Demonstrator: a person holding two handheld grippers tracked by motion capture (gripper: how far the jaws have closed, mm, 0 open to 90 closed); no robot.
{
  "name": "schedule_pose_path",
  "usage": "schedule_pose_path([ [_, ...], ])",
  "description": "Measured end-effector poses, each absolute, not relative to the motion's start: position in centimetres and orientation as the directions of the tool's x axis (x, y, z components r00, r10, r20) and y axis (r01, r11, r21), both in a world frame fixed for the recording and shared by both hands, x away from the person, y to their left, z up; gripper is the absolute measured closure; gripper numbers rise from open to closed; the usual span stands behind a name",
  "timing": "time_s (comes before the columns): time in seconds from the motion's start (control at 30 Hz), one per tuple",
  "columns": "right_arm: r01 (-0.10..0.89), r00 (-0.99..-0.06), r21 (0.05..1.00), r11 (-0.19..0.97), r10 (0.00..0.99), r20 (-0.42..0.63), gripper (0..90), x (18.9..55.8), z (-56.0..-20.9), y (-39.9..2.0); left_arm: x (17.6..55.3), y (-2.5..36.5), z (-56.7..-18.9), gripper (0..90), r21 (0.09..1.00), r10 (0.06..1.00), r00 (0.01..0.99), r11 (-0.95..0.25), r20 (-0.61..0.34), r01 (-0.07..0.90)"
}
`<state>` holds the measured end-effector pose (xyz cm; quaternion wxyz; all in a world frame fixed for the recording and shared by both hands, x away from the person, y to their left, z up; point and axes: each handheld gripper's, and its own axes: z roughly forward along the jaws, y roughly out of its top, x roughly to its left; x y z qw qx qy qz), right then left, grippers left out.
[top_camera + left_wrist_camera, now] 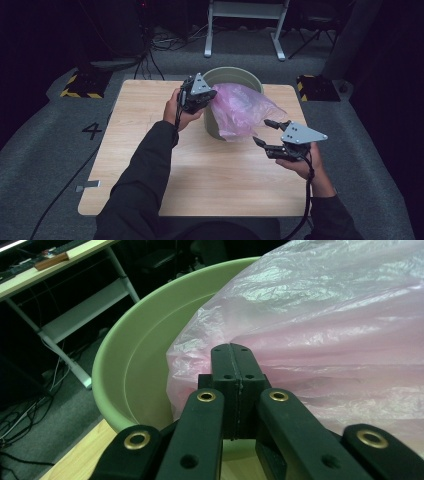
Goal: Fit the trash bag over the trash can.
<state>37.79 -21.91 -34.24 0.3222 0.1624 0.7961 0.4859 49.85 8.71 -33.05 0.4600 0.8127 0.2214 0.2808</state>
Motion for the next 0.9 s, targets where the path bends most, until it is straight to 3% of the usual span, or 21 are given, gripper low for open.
schedule_pose_path([
  [0.17, -0.084, -0.662, 0.856, 0.511, 0.613, -0.431, 40.1, 38.5, -34.0, -21.5, 49.8, 9.2, -33.1, 81.3, 0.878, 0.619, 0.748, -0.467, 0.241, 0.104],
  [0.23, -0.077, -0.653, 0.853, 0.516, 0.62, -0.435, 41.2, 39.1, -34.1, -21.5, 49.6, 9.5, -33.0, 70.2, 0.882, 0.615, 0.755, -0.46, 0.229, 0.107],
  [0.3, -0.072, -0.647, 0.847, 0.527, 0.622, -0.442, 53.9, 39.9, -34.2, -21.4, 49.0, 9.9, -32.7, 55.4, 0.891, 0.591, 0.78, -0.443, 0.208, 0.098],
  [0.33, -0.072, -0.647, 0.847, 0.527, 0.622, -0.442, 53.9, 39.9, -34.2, -21.4, 49.0, 9.9, -32.7, 47.8, 0.891, 0.591, 0.78, -0.443, 0.208, 0.098],
  [0.4, -0.078, -0.657, 0.846, 0.527, 0.611, -0.441, 69.5, 40.3, -34.0, -21.3, 48.3, 10.1, -32.5, 34.5, 0.9, 0.576, 0.794, -0.427, 0.195, 0.089],
  [0.6, -0.106, -0.663, 0.822, 0.56, 0.576, -0.478, 84.0, 40.5, -33.7, -20.5, 45.1, 9.0, -30.3, 30.5, 0.923, 0.454, 0.865, -0.384, 0.216, -0.028],
  [0.9, -0.096, -0.673, 0.822, 0.561, 0.572, -0.469, 87.2, 40.9, -33.4, -20.4, 43.7, 6.9, -29.8, 35.4, 0.902, 0.358, 0.894, -0.418, 0.27, -0.105],
])
